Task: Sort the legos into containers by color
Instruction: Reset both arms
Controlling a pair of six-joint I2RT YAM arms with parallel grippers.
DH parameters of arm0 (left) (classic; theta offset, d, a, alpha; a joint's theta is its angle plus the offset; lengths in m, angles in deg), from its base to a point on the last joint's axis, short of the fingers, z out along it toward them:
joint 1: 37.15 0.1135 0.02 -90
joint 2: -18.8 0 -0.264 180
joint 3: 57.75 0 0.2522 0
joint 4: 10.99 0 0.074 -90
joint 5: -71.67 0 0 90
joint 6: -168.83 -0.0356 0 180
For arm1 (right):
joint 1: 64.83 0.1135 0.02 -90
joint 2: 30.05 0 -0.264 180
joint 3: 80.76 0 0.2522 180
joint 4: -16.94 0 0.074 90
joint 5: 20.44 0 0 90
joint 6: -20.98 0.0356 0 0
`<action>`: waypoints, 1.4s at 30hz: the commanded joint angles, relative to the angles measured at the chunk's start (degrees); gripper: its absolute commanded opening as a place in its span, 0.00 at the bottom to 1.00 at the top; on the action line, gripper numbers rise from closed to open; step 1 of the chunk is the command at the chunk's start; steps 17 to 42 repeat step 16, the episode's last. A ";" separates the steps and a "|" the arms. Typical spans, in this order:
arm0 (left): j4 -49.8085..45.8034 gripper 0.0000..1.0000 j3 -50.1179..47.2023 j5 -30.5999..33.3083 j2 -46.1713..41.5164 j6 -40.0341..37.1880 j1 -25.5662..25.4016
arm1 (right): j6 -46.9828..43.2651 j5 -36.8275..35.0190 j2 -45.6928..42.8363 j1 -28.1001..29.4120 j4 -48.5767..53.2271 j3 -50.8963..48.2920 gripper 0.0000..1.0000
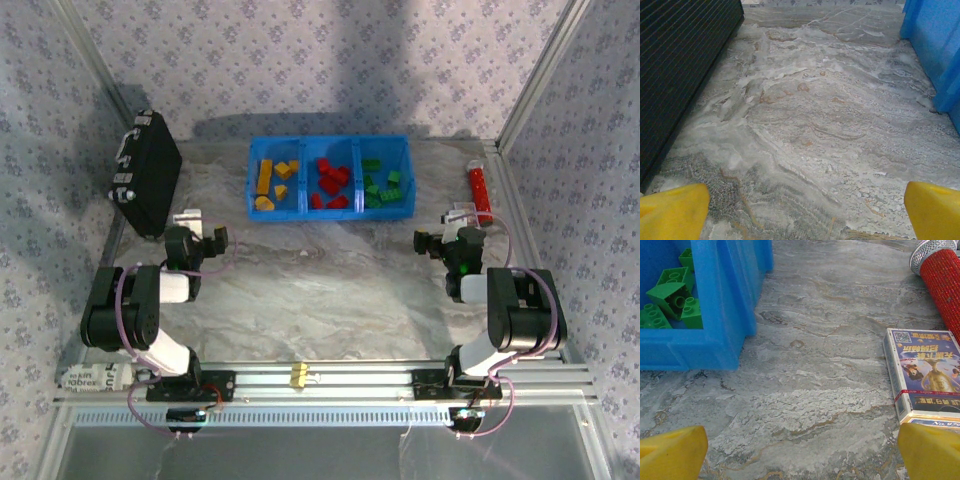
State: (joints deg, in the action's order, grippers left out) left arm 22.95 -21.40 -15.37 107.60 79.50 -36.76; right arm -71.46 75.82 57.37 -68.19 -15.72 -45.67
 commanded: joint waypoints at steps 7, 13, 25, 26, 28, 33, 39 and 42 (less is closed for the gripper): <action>-0.20 1.00 0.93 -0.70 -0.46 0.41 0.35 | -0.57 -0.46 -0.56 0.23 0.45 0.92 0.99; 0.02 1.00 0.79 -0.74 -0.48 0.41 0.34 | -0.63 -0.46 -0.52 0.32 0.69 1.07 0.99; 0.02 1.00 0.79 -0.76 -0.50 0.38 0.39 | -0.60 -0.42 -0.50 0.26 0.54 1.05 0.99; 0.02 1.00 0.79 -0.76 -0.50 0.38 0.39 | -0.60 -0.42 -0.50 0.26 0.54 1.05 0.99; 0.02 1.00 0.79 -0.76 -0.50 0.38 0.39 | -0.60 -0.42 -0.50 0.26 0.54 1.05 0.99; 0.02 1.00 0.79 -0.76 -0.50 0.38 0.39 | -0.60 -0.42 -0.50 0.26 0.54 1.05 0.99; 0.02 1.00 0.79 -0.76 -0.50 0.38 0.39 | -0.60 -0.42 -0.50 0.26 0.54 1.05 0.99; 0.02 1.00 0.79 -0.76 -0.50 0.38 0.39 | -0.60 -0.42 -0.50 0.26 0.54 1.05 0.99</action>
